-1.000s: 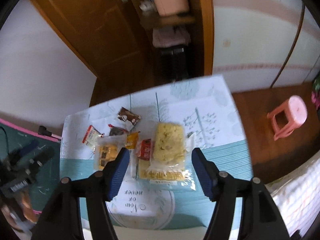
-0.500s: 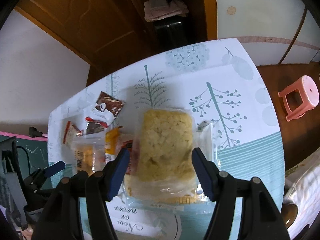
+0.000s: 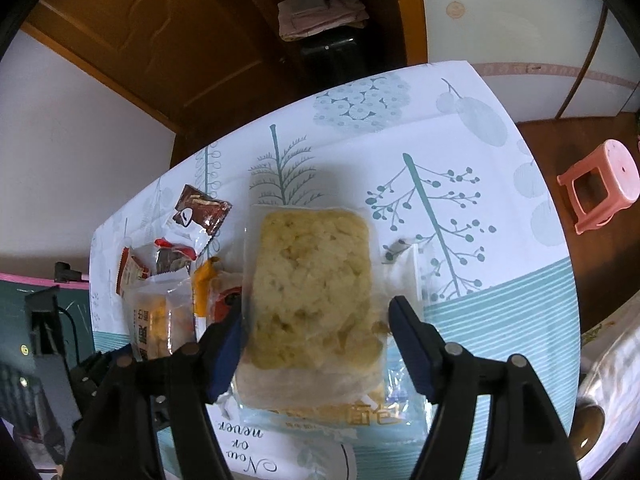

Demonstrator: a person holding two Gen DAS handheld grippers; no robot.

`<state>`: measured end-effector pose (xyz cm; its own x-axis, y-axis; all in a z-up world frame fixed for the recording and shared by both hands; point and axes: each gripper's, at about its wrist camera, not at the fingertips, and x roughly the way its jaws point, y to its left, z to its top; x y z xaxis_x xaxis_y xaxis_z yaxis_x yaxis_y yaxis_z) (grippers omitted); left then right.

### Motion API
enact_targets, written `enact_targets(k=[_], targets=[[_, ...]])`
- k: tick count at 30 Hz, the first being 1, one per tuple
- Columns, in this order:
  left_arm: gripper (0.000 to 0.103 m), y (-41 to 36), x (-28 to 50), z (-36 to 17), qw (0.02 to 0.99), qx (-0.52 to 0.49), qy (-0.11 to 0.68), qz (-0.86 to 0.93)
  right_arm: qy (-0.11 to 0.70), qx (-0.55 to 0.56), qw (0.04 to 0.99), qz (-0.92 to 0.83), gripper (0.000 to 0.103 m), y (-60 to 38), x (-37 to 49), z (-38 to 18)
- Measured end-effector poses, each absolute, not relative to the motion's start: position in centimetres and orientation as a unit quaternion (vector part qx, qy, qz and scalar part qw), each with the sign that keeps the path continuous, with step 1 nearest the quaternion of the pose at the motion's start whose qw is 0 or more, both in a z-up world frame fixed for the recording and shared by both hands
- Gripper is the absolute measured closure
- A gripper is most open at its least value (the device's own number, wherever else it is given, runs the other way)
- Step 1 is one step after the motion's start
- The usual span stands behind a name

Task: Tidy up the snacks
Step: 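Grasp clear yellow cookie box with left tool while right tool grasps crumbly cake bag, then carry both packs over the white tray and open both tools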

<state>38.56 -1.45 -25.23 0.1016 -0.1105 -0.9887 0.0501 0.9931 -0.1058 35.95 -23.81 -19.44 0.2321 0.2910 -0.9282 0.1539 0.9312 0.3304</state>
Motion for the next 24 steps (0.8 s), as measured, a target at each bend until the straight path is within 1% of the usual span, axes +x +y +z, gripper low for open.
enact_targets(k=[1,3,4,8,12,17,20,24], targets=[[0.025,-1.4,38.5,-25.1,0.743,-0.025,0.666,-0.054,0.616,0.171,0.768,0.048,0.040,-23.7,35.8,-19.4],[0.030,-0.9,37.8,-24.7,0.749,-0.017,0.660,-0.042,0.609,0.165,0.774,0.050,0.048,-23.6,35.5,-19.0],[0.033,-0.8,37.5,-24.4,0.753,-0.009,0.657,-0.035,0.606,0.165,0.776,0.051,0.049,-23.6,35.3,-18.7],[0.035,-0.1,36.3,-22.9,0.764,-0.009,0.644,-0.017,0.586,0.170,0.791,0.051,0.050,-23.6,33.8,-16.9],[0.036,1.2,33.9,-19.6,0.784,-0.016,0.621,-0.019,0.560,0.190,0.804,0.067,0.050,-23.7,31.5,-13.9],[0.036,2.1,29.0,-12.5,0.813,-0.011,0.579,-0.056,0.516,0.201,0.826,0.108,0.050,-23.1,25.7,-8.6],[0.035,2.6,24.3,-7.3,0.834,-0.003,0.544,-0.091,0.487,0.198,0.841,0.130,0.050,-22.1,21.1,-5.4],[0.035,2.9,18.8,-2.1,0.857,-0.008,0.499,-0.132,0.447,0.192,0.862,0.142,0.050,-21.1,14.7,-1.9]])
